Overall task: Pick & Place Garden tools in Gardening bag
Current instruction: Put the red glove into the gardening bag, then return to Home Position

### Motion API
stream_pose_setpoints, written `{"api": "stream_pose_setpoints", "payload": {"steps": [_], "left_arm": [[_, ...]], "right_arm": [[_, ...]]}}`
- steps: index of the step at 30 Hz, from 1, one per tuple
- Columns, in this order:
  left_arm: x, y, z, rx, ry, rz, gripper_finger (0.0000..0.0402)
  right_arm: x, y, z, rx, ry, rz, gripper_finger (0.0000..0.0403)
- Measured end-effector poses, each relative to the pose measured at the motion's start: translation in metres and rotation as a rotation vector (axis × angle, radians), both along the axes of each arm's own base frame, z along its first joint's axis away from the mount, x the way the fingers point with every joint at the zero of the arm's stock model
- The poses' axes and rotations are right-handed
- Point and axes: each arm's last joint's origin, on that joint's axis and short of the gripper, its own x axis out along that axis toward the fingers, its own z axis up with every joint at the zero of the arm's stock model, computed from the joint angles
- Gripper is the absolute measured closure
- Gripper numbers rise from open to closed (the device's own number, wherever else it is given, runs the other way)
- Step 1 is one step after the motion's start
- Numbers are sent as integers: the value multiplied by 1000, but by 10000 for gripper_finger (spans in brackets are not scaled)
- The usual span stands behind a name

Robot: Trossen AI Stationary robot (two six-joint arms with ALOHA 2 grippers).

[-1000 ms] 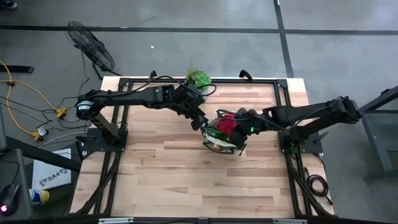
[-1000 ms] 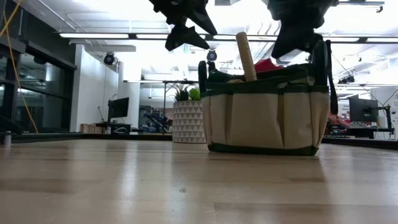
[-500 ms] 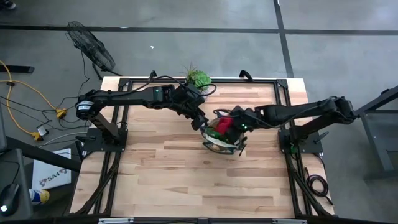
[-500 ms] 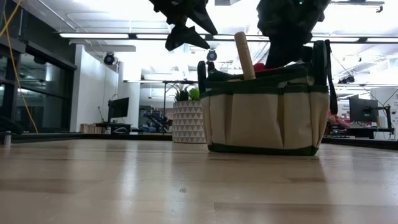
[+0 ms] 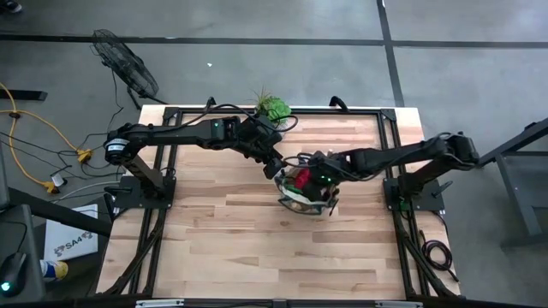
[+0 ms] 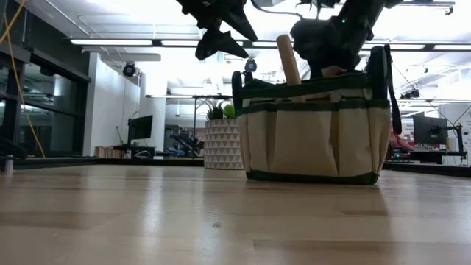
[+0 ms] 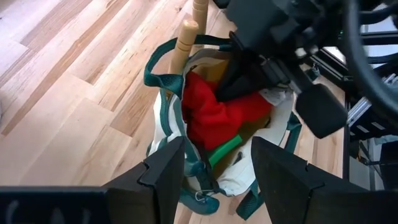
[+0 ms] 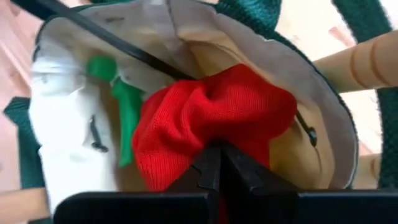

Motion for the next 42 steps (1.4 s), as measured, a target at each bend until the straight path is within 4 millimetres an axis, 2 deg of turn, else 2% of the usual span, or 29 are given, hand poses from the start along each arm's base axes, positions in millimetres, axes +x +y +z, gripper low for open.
{"api": "stream_pose_setpoints", "payload": {"steps": [10, 25, 30, 36, 42], "left_arm": [[0, 0, 0, -7, 0, 4, 220], [0, 0, 0, -7, 4, 4, 220], [-4, 0, 4, 24, 2, 7, 220], [-19, -1, 17, 97, 6, 34, 220], [-41, -3, 27, 168, 60, 47, 220]], "right_arm": [[-3, -14, 0, -15, 22, -40, 400], [-13, -12, 15, 31, -19, 25, 400], [-28, -11, 32, 21, -65, 80, 400], [-51, -11, 60, -21, -165, 155, 400], [-88, -11, 86, -26, -257, 152, 400]]}}
